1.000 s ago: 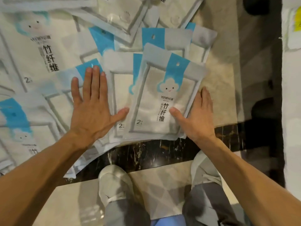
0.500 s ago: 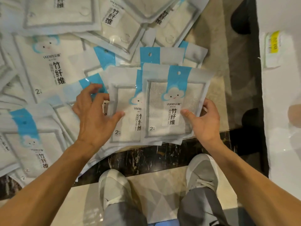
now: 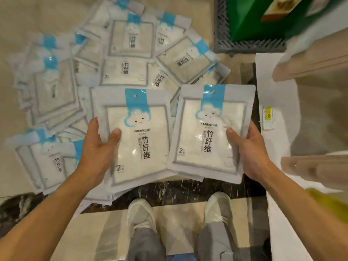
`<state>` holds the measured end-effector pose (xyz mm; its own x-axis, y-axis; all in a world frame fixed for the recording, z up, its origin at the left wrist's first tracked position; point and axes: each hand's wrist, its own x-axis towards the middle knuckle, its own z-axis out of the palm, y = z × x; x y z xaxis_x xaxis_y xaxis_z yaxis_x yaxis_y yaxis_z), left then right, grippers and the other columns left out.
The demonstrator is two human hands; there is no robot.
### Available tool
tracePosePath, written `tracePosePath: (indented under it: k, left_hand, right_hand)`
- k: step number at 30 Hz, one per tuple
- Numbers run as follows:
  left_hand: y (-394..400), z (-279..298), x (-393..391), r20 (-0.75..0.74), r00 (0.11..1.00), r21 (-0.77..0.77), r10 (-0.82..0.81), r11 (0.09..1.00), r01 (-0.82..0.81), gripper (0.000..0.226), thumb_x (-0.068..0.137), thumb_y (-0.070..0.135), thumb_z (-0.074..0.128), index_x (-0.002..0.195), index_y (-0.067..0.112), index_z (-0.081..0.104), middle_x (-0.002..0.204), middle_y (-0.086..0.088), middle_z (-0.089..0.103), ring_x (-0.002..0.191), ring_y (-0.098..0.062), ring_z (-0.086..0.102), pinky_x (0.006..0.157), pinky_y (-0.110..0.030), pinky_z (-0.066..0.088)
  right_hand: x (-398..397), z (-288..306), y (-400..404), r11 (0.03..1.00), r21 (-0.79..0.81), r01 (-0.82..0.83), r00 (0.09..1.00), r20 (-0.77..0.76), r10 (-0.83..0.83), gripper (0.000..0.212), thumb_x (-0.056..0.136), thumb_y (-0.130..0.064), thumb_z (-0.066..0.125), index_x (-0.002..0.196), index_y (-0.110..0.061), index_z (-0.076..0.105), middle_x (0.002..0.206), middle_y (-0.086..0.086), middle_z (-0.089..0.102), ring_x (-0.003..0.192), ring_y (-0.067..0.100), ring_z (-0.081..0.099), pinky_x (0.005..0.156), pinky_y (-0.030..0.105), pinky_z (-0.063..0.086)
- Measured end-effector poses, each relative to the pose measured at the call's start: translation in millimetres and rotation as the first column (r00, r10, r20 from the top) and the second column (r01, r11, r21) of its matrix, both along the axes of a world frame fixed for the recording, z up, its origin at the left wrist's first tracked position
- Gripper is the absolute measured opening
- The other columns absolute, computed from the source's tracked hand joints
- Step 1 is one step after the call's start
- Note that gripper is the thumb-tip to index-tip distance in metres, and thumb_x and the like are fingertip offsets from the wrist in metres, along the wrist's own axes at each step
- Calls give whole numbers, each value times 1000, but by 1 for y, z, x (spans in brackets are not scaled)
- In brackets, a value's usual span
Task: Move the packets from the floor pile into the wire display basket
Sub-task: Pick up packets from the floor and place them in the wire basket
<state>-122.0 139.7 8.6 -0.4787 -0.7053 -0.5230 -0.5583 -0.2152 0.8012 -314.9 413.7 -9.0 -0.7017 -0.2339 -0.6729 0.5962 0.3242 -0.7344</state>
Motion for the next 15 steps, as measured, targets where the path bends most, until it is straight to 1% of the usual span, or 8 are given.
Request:
tracePosePath:
  k: [2,3,5,6,8,9,11,15]
  left_hand:
    - [-13,37,-2,-25,999,87,46,995,-44,26,100,6,61,114,28,56,99,11,77,88,-4,74,68,-25,61]
    - [-20,58,-2,-42,997,128,71,990,-65,28,97,3,64,116,23,57,96,11,78,86,-7,75,64,-24,61]
    - [-34,105,0,-46,994,170,102,981,-93,39,89,-2,71,118,20,58,96,8,79,86,-12,77,62,-25,61]
    - [-44,133,3,-51,992,178,119,978,-108,44,85,-4,73,119,20,59,98,6,79,88,-15,77,64,-29,62]
    - [-57,171,8,-60,989,216,135,969,-119,53,82,-7,72,123,23,59,108,-3,78,97,-24,76,75,-44,63]
    - [-68,200,11,-75,984,237,162,961,-140,55,83,-9,70,124,26,59,113,-6,76,101,-29,75,83,-51,61]
    - [-90,259,22,-119,974,275,191,949,-153,59,84,-11,65,128,28,57,120,-11,74,107,-35,72,91,-57,56]
    - [-128,381,50,-222,952,247,210,957,-154,72,77,-7,69,140,24,53,125,-13,72,112,-37,70,92,-59,56]
  right_hand:
    - [-11,39,-13,1000,-23,4,1000,24,-3,32,100,-2,60,123,-24,61,114,5,77,104,26,75,81,45,63]
    - [-17,62,-21,999,-38,-3,999,36,4,33,100,-1,59,124,-22,61,114,6,77,102,27,76,77,43,64]
    - [-27,113,-34,998,-65,-20,999,49,23,34,100,-1,58,129,-18,61,112,7,78,99,28,77,68,38,64]
    - [-33,143,-44,996,-74,-43,998,44,46,35,100,-1,57,131,-17,60,112,7,78,98,29,77,67,37,63]
    - [-41,188,-54,994,-88,-65,997,40,69,35,101,-2,56,132,-16,60,114,9,77,98,30,77,66,39,64]
    - [-45,220,-66,992,-101,-72,996,36,76,34,101,-2,56,132,-16,60,114,11,77,98,31,76,67,41,64]
    - [-47,286,-89,986,-122,-109,993,20,113,33,100,-3,57,130,-16,62,116,12,76,99,33,76,71,45,65]
    - [-39,413,-144,965,-150,-213,977,-41,210,33,100,-4,59,126,-22,65,114,12,77,102,35,75,89,57,59]
